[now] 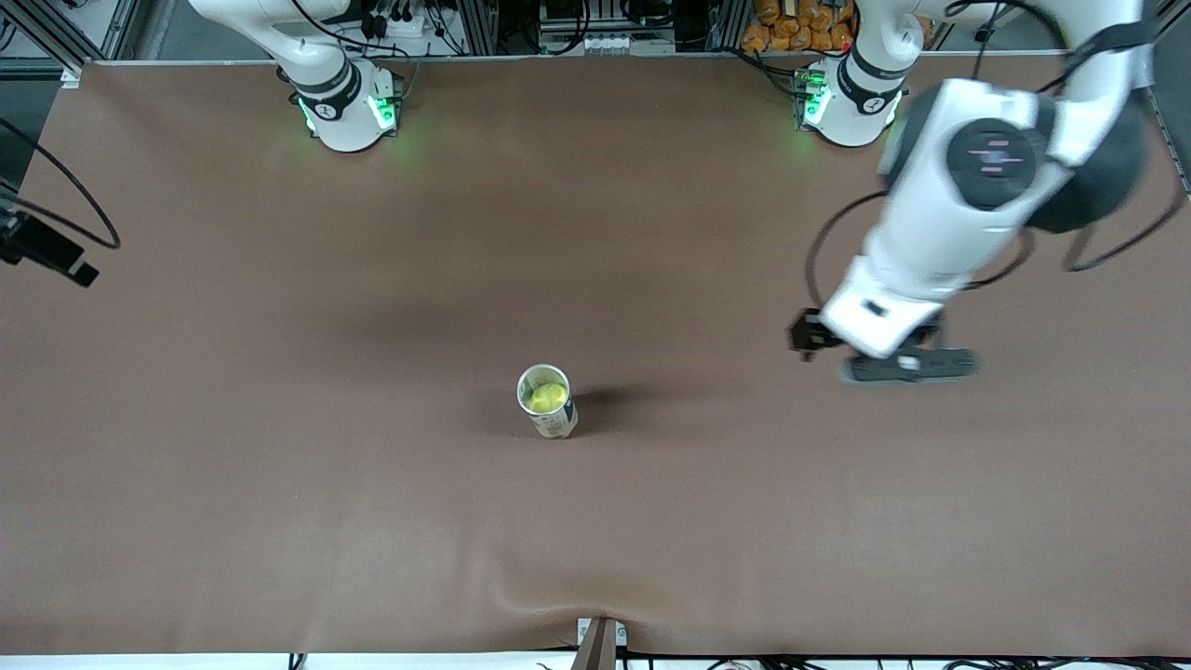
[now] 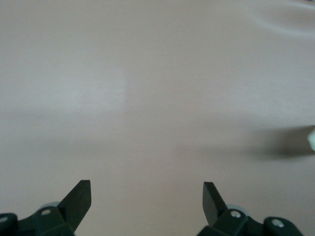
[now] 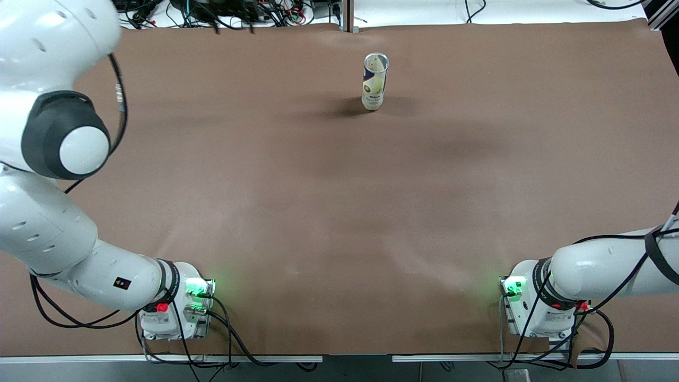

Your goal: Insert tennis ball vertically with right arm

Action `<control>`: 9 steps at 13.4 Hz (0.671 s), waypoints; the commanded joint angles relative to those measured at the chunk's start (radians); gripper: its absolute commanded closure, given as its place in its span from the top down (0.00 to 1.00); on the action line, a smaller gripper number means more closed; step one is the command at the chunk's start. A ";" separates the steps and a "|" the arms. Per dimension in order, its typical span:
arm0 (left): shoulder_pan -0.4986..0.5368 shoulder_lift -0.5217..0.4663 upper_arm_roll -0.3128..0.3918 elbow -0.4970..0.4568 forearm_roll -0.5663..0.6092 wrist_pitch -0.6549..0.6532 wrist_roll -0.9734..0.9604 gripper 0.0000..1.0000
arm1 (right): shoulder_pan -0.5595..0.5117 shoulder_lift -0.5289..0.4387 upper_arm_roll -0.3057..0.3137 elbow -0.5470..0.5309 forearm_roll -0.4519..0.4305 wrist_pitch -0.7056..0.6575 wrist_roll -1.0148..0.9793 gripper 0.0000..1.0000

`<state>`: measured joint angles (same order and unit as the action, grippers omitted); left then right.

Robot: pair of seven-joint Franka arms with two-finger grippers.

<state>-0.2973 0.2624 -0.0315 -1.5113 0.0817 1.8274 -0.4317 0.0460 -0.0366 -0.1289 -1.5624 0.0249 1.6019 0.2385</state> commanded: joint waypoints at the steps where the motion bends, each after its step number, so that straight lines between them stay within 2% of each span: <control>1: 0.070 -0.061 -0.015 -0.001 -0.019 -0.095 0.007 1.00 | -0.011 -0.066 0.014 -0.045 -0.005 -0.084 -0.022 1.00; 3: 0.105 -0.109 -0.018 -0.010 -0.020 -0.123 0.037 1.00 | -0.021 -0.075 0.050 -0.036 -0.011 -0.128 -0.021 1.00; 5: 0.163 -0.150 -0.031 -0.012 -0.026 -0.184 0.152 1.00 | 0.001 -0.066 0.067 -0.056 -0.098 -0.082 -0.019 1.00; 7: 0.230 -0.199 -0.053 -0.023 -0.049 -0.241 0.252 1.00 | 0.003 -0.065 0.068 -0.062 -0.100 -0.051 -0.024 1.00; 9: 0.268 -0.262 -0.053 -0.081 -0.089 -0.264 0.260 1.00 | 0.000 -0.062 0.069 -0.068 -0.097 -0.054 -0.104 1.00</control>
<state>-0.0740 0.0783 -0.0643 -1.5151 0.0298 1.5766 -0.1978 0.0498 -0.0813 -0.0633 -1.6050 -0.0551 1.5384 0.2040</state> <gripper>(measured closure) 0.000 0.000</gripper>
